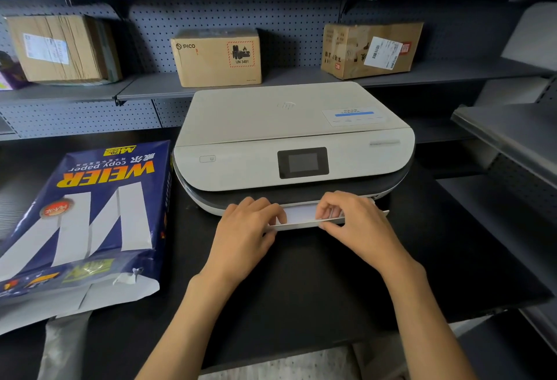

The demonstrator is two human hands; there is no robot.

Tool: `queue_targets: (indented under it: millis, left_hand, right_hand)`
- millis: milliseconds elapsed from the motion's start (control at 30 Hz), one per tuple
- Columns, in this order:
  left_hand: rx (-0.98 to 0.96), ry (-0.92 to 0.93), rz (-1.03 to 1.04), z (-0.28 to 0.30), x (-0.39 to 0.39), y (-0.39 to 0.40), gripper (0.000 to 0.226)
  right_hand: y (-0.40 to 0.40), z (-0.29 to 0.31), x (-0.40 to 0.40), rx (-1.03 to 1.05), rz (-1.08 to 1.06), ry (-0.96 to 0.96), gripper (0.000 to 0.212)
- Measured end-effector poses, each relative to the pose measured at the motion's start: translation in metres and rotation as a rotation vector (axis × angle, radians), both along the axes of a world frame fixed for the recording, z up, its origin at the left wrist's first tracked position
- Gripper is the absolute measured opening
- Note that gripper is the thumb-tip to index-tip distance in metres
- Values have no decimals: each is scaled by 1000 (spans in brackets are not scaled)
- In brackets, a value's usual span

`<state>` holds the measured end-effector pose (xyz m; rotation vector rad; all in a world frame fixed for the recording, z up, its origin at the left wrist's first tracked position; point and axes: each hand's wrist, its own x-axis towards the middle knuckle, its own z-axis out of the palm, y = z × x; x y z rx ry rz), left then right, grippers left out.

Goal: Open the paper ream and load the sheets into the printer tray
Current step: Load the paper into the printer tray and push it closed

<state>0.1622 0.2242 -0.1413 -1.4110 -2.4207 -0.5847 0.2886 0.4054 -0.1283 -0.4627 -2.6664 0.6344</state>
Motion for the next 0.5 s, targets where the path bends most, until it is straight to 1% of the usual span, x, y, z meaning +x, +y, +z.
queue_targets:
  millis: [200, 333, 500]
  left_hand:
    - [-14, 50, 17, -1, -6, 6, 28]
    - [2, 51, 34, -3, -9, 11, 27]
    - [23, 62, 45, -8, -8, 13, 28]
  right_hand:
    - [0, -1, -7, 63, -11, 4, 17]
    - [0, -4, -14, 110, -47, 26, 16]
    - [-2, -10, -16, 149, -81, 26, 19]
